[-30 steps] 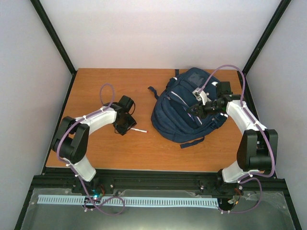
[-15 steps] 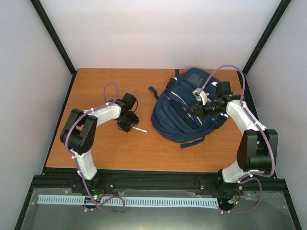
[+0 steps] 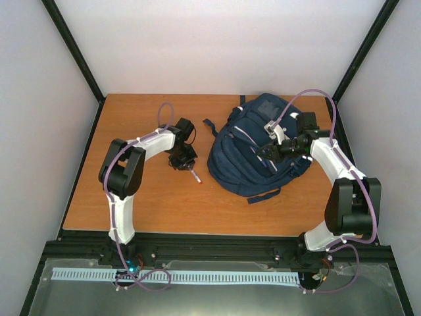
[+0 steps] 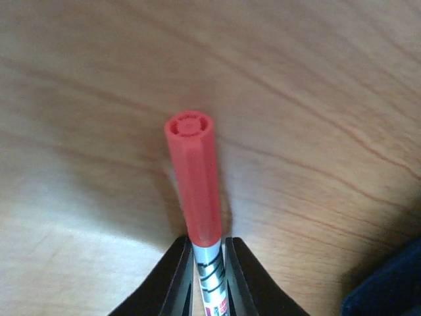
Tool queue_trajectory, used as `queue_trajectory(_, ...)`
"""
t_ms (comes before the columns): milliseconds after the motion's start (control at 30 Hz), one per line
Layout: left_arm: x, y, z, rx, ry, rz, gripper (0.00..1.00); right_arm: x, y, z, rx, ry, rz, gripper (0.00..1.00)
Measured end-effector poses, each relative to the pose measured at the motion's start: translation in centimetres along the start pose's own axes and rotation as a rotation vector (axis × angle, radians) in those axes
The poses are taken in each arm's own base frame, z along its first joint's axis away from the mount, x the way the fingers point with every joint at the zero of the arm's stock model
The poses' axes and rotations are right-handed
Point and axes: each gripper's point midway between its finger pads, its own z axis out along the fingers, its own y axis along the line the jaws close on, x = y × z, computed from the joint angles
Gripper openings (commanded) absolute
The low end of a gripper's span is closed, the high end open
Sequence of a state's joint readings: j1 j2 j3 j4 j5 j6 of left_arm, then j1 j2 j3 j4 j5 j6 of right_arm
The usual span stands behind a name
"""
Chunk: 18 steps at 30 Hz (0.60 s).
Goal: Pack the student bag
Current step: Move the stationery to the center of the board.
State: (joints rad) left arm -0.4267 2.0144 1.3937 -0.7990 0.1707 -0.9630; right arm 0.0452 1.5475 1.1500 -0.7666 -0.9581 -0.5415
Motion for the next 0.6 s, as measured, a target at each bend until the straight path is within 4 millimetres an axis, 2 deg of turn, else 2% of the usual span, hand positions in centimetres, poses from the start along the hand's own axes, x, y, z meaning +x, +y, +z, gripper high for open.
queue_trajectory(133,-0.1,-1.1,0.2,0.018,0.029,0.112,0.14,0.0,0.0,0.0,0.0,0.0,0.0,0.03)
queue_trajectory(300,0.6,-0.7,0.1,0.024,0.05,0.233,0.15,0.0,0.0,0.0,0.0,0.0,0.0,0.03)
queue_trajectory(533,4.4,3.8,-0.6,-0.082,0.124,0.386,0.12,0.0,0.0,0.0,0.0,0.0,0.0,0.03)
queue_trajectory(600,5.3,4.9,-0.8,-0.125,0.131,0.427,0.15,0.0,0.0,0.0,-0.001,-0.001,0.0,0.03)
